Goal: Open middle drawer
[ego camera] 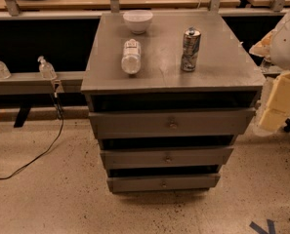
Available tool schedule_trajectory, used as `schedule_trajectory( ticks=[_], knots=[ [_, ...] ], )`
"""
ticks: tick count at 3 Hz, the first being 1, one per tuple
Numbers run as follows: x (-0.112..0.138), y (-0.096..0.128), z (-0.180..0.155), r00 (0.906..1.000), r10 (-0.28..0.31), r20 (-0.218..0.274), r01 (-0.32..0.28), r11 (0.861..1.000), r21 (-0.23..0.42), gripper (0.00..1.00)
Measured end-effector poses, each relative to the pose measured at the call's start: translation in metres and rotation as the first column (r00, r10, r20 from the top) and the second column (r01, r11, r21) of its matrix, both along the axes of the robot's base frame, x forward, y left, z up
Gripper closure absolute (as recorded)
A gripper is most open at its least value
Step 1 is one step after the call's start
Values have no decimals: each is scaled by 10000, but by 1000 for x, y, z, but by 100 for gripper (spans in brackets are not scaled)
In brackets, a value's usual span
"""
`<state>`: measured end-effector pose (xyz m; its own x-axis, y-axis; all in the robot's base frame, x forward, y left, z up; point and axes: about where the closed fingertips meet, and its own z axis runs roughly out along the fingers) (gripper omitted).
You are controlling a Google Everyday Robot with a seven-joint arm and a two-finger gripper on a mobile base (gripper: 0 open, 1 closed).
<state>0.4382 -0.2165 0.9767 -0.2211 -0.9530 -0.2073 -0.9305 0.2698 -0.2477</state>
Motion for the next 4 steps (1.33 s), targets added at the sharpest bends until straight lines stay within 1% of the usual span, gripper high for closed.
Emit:
schedule_trajectory(
  ticks=[1,2,3,4],
  knots=[
    [0,0,0,10000,0,2,0,10000,0,0],
    [6,3,-17,9996,188,198,-197,9987,475,0],
    [-9,24,-55,9956,681,643,-775,9847,1562,0],
    [-25,55,-112,9944,783,712,-934,9657,2421,0]
  ],
)
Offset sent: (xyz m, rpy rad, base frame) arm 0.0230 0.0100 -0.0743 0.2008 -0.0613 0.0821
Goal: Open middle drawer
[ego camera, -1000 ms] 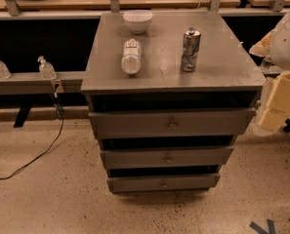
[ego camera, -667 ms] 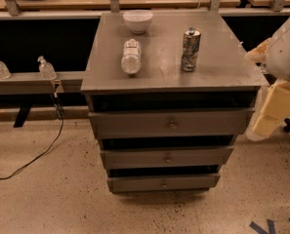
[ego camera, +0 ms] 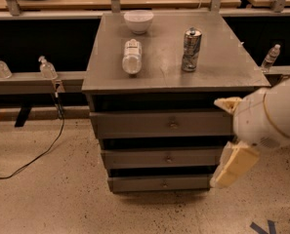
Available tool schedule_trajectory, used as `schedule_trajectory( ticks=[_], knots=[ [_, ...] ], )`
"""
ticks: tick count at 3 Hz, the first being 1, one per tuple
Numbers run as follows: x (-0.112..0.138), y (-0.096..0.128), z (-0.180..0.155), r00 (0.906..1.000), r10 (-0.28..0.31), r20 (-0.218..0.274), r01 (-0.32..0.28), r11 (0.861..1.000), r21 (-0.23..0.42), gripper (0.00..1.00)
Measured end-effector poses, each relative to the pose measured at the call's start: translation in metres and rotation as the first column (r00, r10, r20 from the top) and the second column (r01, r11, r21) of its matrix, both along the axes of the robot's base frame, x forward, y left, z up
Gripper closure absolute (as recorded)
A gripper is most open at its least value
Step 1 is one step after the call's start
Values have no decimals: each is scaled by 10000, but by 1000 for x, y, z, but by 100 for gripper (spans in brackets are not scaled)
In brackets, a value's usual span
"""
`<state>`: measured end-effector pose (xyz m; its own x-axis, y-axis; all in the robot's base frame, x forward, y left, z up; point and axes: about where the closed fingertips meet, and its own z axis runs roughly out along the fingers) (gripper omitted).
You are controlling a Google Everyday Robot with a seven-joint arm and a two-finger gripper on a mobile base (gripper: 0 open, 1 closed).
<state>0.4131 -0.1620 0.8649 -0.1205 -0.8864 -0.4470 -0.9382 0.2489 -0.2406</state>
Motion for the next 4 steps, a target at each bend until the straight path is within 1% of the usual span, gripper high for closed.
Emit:
schedule_trajectory(
  ticks=[1,2,3,4],
  knots=[
    [-5,9,-39,9999,-157,-46,158,9998,121,0],
    [-5,8,-39,9998,-171,-43,171,9998,114,0],
    [1,7,-68,9995,-113,-279,118,9998,170,0],
    [7,11,-122,9991,125,-398,-114,9996,276,0]
  ],
)
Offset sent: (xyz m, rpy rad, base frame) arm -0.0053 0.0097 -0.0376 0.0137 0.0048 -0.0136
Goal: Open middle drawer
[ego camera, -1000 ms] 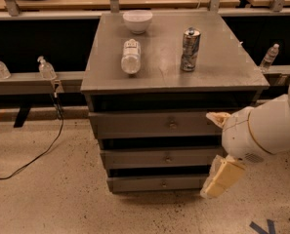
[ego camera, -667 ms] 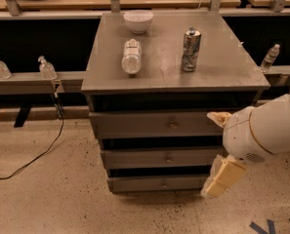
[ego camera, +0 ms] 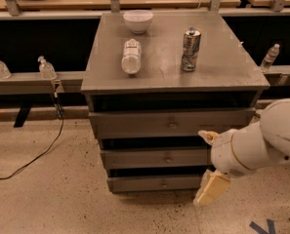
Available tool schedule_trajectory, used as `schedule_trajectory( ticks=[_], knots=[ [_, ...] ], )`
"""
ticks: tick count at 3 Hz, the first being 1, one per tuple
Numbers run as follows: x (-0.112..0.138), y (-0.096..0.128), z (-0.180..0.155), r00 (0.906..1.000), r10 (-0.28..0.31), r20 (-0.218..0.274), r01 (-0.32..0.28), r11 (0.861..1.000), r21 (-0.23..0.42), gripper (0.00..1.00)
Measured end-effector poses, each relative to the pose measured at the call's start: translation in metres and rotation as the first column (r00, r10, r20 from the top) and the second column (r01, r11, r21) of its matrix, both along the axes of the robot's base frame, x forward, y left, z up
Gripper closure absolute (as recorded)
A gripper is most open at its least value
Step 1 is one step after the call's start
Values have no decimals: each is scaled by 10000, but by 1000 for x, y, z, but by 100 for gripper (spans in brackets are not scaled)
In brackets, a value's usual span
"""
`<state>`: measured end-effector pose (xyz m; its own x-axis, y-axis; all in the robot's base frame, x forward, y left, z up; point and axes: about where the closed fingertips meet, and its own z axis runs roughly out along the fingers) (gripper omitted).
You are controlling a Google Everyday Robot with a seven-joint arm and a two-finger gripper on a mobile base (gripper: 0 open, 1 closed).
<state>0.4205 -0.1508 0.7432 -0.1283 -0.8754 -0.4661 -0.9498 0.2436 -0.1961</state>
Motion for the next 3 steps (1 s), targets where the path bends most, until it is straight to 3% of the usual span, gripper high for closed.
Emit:
schedule_trajectory(
  ticks=[1,2,3],
  knots=[
    [8,7,-51,9997,94,232,-98,9998,158,0],
    [19,7,-48,9978,-116,648,103,9997,199,0],
    [21,7,-51,9977,-141,668,135,9999,94,0]
  ],
)
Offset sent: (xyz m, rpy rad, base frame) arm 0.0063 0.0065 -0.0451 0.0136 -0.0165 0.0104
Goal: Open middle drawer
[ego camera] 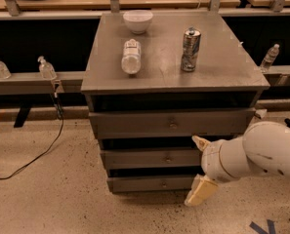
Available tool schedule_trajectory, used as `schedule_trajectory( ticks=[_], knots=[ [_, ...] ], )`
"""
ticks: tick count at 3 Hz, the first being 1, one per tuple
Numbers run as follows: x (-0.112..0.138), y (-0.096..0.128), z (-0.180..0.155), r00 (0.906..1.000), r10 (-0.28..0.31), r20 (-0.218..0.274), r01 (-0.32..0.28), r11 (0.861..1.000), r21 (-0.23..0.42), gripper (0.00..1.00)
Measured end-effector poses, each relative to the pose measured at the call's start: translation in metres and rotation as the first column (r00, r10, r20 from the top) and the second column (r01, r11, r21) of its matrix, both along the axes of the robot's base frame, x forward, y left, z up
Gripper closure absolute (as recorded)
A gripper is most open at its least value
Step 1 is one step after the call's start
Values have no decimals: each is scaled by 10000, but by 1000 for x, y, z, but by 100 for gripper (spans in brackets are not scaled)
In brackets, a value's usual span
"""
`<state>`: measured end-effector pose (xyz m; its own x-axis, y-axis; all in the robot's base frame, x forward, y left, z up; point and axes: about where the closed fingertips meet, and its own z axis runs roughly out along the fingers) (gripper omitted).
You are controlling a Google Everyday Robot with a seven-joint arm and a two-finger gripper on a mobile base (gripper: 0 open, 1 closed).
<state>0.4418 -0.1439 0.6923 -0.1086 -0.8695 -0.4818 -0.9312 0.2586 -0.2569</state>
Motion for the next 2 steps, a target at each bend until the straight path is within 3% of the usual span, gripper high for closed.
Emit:
schedule_trajectory(
  ticks=[1,2],
  knots=[
    [6,-2,-22,9995,50,302,-57,9997,216,0],
    [23,-6,-59,9937,183,1108,-212,9994,258,0]
  ],
)
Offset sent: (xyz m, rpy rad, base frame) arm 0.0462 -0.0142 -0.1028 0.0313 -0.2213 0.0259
